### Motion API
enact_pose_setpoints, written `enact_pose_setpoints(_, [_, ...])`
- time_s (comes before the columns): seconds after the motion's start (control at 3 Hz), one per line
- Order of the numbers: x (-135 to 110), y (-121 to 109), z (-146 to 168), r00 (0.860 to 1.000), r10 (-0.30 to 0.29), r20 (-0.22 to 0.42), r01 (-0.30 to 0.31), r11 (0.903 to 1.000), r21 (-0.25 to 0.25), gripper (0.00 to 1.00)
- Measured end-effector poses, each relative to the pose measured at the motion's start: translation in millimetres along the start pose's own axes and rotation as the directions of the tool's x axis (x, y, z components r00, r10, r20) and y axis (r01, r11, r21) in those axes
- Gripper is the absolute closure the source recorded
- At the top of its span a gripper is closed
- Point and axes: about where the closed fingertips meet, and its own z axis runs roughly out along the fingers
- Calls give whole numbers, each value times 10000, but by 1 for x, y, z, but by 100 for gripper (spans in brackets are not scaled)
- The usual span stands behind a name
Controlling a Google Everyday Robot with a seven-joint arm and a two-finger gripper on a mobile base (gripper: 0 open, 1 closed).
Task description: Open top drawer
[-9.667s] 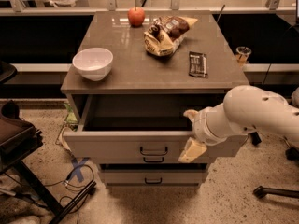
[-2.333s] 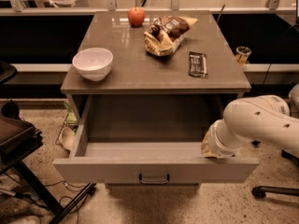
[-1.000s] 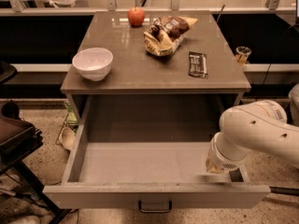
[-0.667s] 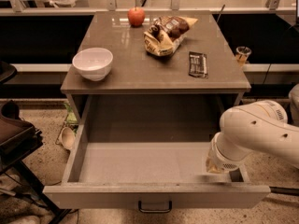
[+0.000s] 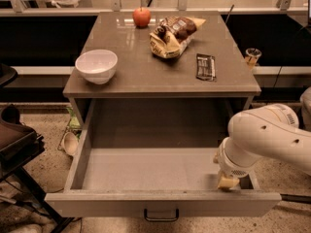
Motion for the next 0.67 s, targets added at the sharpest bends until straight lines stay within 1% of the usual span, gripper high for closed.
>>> enact_pose_setpoints(0.33, [0, 0, -1, 10000, -6, -8, 6, 10000, 14, 0])
enact_pose_setpoints(0.67, [0, 0, -1, 10000, -6, -9, 6, 10000, 14, 0])
